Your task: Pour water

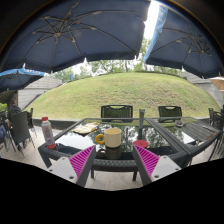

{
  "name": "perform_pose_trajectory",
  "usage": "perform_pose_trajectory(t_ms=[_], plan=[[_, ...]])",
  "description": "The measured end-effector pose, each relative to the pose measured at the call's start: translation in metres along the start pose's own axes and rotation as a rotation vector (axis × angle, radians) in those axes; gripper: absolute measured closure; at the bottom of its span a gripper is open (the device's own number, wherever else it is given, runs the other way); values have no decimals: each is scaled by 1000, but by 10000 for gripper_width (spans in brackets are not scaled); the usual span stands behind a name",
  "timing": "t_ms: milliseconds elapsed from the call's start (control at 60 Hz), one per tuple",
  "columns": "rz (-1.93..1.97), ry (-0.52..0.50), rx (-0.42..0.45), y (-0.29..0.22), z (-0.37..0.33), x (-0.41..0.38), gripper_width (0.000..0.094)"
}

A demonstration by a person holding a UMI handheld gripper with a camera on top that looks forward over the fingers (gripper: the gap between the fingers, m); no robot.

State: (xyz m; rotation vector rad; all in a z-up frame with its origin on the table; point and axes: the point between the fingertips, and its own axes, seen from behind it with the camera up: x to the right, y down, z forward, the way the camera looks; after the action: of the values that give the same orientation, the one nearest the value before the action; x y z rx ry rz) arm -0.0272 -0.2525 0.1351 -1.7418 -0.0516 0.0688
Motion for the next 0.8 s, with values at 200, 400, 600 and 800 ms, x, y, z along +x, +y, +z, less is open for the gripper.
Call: perform_pose_trajectory(t_ms=[200, 400, 600, 800], plan=[[-21, -23, 23, -3, 3, -2, 161], [-65, -188, 43, -9, 4, -91, 163], [-96, -436, 52, -3, 43, -259, 168], [-72, -373, 56, 3, 133, -328, 167]])
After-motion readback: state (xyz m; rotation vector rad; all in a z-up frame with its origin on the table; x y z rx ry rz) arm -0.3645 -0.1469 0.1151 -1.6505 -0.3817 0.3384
